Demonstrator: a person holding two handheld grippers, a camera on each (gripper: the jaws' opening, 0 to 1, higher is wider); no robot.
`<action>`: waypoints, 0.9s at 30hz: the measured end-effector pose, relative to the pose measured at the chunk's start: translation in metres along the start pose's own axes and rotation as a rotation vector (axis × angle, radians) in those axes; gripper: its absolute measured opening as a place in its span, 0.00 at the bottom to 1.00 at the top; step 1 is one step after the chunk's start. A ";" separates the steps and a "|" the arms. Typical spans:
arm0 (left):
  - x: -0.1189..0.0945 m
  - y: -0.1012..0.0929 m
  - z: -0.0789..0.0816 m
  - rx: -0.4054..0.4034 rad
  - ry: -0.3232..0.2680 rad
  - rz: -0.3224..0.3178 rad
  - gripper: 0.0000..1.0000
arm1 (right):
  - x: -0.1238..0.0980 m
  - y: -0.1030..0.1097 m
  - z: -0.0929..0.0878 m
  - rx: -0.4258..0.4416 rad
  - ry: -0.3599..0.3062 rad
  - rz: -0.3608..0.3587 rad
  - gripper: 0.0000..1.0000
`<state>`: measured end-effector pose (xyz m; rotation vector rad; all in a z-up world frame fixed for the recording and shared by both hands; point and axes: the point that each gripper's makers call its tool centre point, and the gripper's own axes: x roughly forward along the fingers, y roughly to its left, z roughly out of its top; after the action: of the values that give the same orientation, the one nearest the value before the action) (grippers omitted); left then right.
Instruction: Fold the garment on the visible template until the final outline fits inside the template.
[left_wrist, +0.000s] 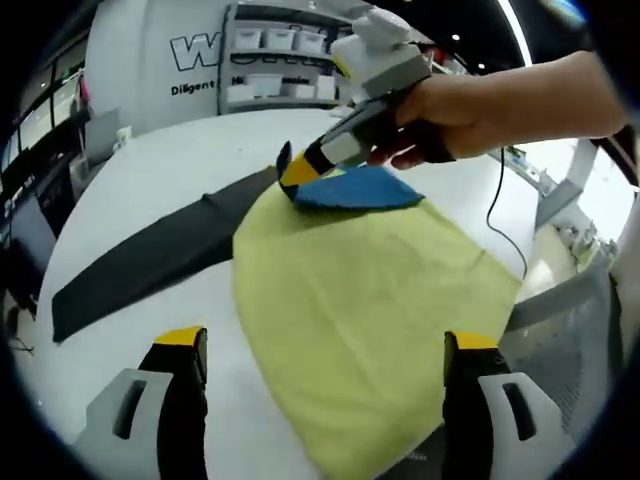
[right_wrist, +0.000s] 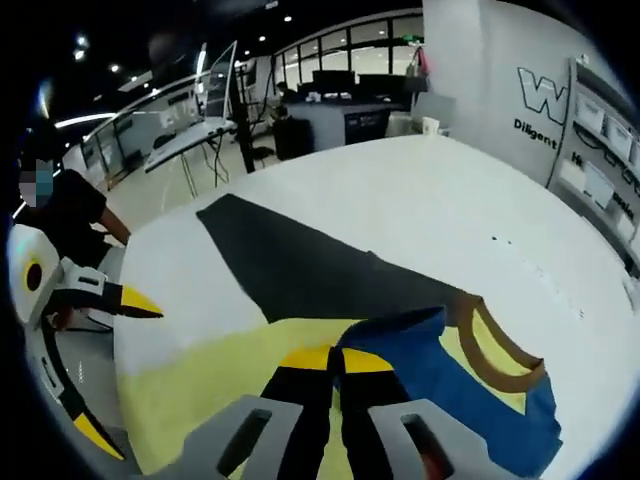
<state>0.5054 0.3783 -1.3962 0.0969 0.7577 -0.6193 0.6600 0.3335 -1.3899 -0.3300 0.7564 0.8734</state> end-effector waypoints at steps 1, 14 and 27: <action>0.000 0.000 0.000 -0.001 0.001 0.001 0.98 | 0.003 0.002 -0.002 -0.018 0.012 -0.001 0.00; 0.000 0.011 0.000 -0.047 -0.006 0.018 0.98 | -0.024 0.038 -0.025 -0.036 -0.026 0.110 0.10; -0.007 0.085 0.005 -0.291 -0.061 0.113 0.90 | -0.082 0.039 -0.050 0.038 -0.140 0.120 0.20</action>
<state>0.5519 0.4493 -1.3997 -0.1451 0.7705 -0.3977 0.5721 0.2833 -1.3648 -0.1886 0.6671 0.9838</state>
